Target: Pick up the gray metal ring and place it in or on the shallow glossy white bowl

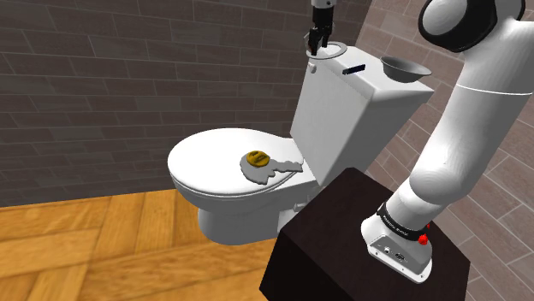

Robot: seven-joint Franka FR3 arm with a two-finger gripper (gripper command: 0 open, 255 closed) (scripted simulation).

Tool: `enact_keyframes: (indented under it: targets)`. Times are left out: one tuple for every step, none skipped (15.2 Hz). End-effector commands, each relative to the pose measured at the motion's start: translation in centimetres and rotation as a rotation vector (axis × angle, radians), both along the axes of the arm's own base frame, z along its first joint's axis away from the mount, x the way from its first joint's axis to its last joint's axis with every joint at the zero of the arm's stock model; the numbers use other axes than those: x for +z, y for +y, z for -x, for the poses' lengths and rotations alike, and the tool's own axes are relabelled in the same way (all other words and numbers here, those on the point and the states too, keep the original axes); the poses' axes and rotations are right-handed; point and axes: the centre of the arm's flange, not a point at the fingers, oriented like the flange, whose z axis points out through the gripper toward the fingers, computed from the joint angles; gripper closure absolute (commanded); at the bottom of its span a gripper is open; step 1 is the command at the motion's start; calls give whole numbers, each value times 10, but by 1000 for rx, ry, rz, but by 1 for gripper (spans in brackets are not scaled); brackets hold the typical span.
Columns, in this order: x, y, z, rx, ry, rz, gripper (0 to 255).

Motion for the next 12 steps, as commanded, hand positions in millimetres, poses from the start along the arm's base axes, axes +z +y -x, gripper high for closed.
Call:
enact_keyframes:
  targets:
    - [-11,-4,0,0,0,0,0]
    - [-16,-5,0,0,0,0,0]
    - [-24,-7,1,0,0,0,0]
    - [-24,-7,1,0,0,0,0]
    - [-24,-7,1,0,0,0,0]
    - [-24,-7,1,0,0,0,0]
    - [-24,-7,1,0,0,0,0]
    - [-24,-7,1,0,0,0,0]
    - [-24,-7,1,0,0,0,0]
    - [-24,-7,1,0,0,0,0]
    - [-24,-7,1,0,0,0,0]
    - [-24,-7,1,0,0,0,255]
